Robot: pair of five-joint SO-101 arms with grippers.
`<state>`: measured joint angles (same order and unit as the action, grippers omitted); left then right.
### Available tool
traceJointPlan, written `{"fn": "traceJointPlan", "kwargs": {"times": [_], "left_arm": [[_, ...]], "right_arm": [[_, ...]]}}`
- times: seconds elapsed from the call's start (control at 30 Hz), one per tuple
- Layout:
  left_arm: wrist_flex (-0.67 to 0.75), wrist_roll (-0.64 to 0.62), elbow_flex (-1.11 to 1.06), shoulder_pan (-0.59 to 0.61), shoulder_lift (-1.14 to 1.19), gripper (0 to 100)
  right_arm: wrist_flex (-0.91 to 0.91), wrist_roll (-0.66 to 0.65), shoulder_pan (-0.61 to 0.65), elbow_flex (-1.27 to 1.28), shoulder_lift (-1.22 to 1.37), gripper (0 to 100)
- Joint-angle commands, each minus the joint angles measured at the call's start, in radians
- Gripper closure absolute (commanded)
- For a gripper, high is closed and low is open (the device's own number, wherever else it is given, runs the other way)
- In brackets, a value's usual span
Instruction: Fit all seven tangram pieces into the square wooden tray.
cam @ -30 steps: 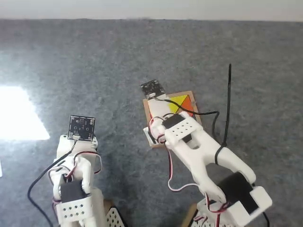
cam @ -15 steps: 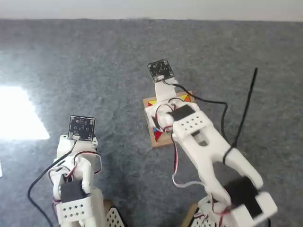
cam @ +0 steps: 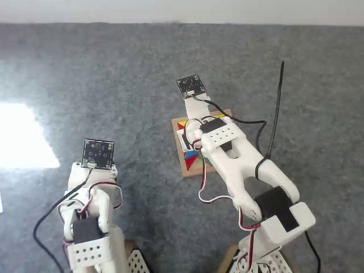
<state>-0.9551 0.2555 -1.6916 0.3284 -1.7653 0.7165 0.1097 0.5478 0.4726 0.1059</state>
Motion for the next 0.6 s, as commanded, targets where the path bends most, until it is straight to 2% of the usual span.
{"fn": "traceJointPlan", "kwargs": {"times": [0.0,0.27,0.57], "left_arm": [[0.025,0.009,0.007,-0.005,-0.009,94],[0.025,0.009,0.007,-0.005,-0.009,94],[0.025,0.009,0.007,-0.005,-0.009,94]], "right_arm": [[0.044,-0.011,-0.01,-0.051,-0.015,99.3],[0.122,-0.009,-0.015,-0.048,-0.015,99.3],[0.114,0.028,-0.016,0.003,-0.028,99.3]]}}
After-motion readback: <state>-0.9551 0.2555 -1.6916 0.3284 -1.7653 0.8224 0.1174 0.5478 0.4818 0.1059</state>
